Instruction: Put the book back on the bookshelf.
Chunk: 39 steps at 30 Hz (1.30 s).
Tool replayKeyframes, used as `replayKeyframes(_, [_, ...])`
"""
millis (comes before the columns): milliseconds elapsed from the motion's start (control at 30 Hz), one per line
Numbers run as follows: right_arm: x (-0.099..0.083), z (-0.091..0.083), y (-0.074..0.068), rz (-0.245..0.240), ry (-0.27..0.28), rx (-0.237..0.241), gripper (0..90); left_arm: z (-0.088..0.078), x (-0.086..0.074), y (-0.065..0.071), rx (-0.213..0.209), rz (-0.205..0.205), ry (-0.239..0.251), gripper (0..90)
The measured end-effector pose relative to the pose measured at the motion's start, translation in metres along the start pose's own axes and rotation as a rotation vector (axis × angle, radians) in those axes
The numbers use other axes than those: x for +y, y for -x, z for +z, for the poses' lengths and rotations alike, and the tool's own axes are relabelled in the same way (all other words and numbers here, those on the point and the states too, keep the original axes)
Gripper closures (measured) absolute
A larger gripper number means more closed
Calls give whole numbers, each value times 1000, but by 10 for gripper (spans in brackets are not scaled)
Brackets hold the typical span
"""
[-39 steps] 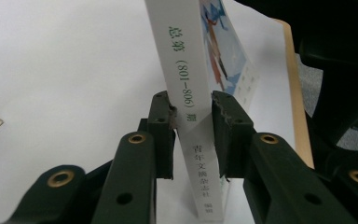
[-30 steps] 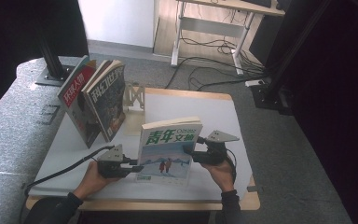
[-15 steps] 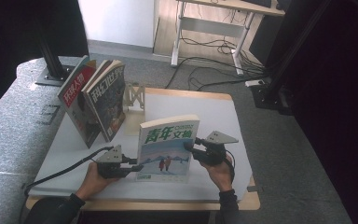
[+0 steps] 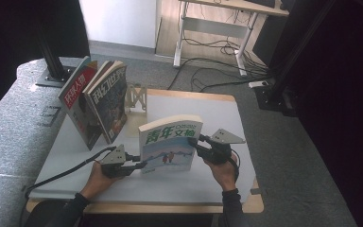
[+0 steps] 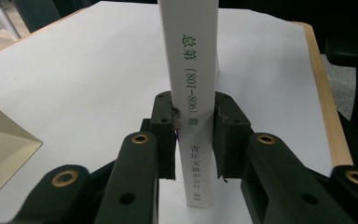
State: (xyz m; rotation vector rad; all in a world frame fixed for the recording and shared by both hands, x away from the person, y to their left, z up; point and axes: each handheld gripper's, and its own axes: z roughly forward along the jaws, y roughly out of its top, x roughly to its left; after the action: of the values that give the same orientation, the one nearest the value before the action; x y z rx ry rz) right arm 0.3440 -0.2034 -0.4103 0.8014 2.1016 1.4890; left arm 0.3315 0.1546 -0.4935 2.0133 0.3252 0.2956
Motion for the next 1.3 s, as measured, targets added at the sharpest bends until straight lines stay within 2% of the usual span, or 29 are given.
replayKeyframes(133, [-2,-2,-1,-4,4,16,632,-1,3,4,10,18,13,698])
replayKeyframes(200, [-2,-3,-2,-1,5,19,632,-2,5,5,8,16,30,673])
replayKeyframes(233, [-3,-3,-2,0,6,22,630,-4,8,5,-3,6,55,673])
replayKeyframes(267, [-3,-4,-3,-3,6,23,626,-5,14,5,-7,0,58,668])
replayKeyframes(567, [-4,-5,-3,-5,5,22,622,-6,30,1,-22,-52,27,597])
replayKeyframes(667, [-4,-5,-3,-2,6,21,621,-6,33,1,-22,-54,18,580])
replayKeyframes(700, [-4,-5,-3,-4,5,21,619,-6,38,1,-29,-58,17,543])
replayKeyframes(833, [-4,-5,-3,-5,4,21,617,-6,45,0,-41,-73,25,505])
replayKeyframes(967, [-5,-5,-3,-6,4,19,614,-7,59,-3,-44,-84,33,480])
replayKeyframes(1167, [-5,-5,-3,-4,6,19,610,-10,74,-8,-34,-96,39,420])
replayKeyframes(1300, [-5,-4,-2,-5,6,19,608,-14,91,-13,-29,-100,50,402])
